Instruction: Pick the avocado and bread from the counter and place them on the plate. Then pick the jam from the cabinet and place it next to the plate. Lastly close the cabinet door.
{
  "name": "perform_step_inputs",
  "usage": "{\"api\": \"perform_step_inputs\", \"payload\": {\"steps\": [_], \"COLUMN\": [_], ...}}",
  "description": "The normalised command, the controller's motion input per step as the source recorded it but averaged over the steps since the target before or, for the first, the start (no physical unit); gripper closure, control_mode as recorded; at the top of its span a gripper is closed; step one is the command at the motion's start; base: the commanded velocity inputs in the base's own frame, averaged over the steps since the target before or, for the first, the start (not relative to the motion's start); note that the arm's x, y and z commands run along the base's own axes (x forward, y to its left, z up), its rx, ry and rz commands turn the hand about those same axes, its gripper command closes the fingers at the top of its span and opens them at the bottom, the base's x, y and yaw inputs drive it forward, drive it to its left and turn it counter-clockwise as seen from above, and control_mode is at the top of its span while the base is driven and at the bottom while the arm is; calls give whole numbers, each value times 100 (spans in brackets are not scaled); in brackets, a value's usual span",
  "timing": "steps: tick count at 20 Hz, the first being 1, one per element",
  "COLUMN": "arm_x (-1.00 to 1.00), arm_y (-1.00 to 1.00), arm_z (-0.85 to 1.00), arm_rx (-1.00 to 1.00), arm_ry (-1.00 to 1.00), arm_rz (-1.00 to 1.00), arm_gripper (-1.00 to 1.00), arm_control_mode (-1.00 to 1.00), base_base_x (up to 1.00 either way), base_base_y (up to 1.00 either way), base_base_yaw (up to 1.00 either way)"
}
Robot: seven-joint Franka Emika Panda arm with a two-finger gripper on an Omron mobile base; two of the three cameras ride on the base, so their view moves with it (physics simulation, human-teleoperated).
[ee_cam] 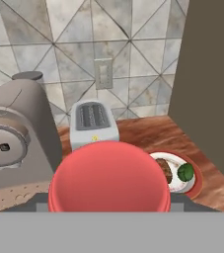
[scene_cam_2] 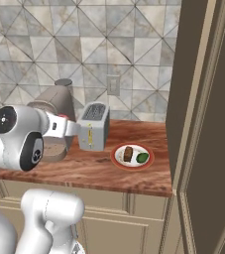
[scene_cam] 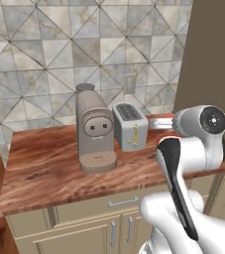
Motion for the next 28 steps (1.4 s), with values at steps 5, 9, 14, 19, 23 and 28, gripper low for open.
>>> {"api": "perform_step_inputs", "payload": {"steps": [5,9,14,19,23,28], "arm_x": [-47,-38,-32,-13,-14,-4], "arm_y": [-23,-27,-20,0,0,0], "arm_z": [-1,-3,-6,-12,-17,-25], "arm_rx": [0,0,0,0,0,0], "arm_ry": [-12,-12,-9,0,0,0], "arm_rz": [14,11,9,0,0,-1], "arm_gripper": [100,100,100,100,100,100], "arm_control_mode": [-100,-100,-100,-100,-100,-100], "base_base_x": [0,0,0,0,0,0], "base_base_y": [0,0,0,0,0,0], "base_base_yaw": [0,0,0,0,0,0]}}
